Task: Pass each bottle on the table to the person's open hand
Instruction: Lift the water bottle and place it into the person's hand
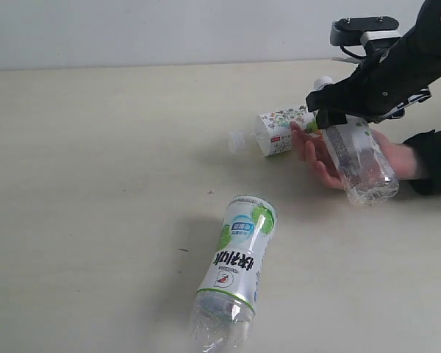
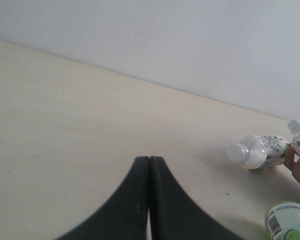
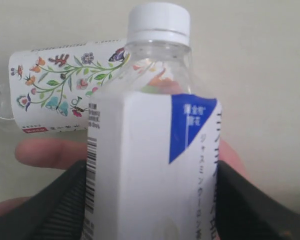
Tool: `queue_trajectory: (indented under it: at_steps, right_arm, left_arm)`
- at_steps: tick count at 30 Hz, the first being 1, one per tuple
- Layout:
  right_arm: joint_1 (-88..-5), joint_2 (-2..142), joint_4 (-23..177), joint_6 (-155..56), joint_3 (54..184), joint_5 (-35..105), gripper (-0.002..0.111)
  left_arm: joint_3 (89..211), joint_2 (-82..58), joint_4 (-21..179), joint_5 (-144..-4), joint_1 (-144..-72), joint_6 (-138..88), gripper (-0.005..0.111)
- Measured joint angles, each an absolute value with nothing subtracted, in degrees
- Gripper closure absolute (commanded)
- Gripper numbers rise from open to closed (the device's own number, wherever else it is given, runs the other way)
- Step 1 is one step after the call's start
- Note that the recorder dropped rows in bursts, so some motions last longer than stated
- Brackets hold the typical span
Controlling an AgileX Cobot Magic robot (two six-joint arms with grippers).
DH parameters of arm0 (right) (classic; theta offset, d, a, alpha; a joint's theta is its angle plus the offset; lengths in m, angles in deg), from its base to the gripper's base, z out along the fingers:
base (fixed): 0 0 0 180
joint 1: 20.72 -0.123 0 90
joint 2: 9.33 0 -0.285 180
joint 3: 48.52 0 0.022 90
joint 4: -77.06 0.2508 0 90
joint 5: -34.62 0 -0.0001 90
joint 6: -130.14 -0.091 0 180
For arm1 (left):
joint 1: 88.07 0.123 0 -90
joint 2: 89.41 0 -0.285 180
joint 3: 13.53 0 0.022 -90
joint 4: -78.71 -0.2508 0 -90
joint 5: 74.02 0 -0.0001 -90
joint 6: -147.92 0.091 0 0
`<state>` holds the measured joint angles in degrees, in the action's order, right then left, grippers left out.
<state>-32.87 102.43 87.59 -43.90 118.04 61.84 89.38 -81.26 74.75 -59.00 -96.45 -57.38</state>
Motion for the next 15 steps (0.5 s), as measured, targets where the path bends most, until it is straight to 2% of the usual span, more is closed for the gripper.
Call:
queue_trajectory:
  at_steps: [3,11,15]
  right_arm:
    - [-32.87,102.43,87.59,-43.9,118.04,61.84,0.06]
    - [-32.87,100.83,87.35,-43.68,118.04,62.98,0.007]
    - [-32.87,98.39,86.68,-43.68,118.04,63.28,0.003]
  left_arm:
    - [89.38,-81.26,74.75,-59.0,-96.45,-57.38,0.107]
    - [89.38,-81.26,74.75,-59.0,-96.45,-57.38,0.107]
    - [89.38,-81.26,74.75,-59.0,-96.45,-57.38,0.107]
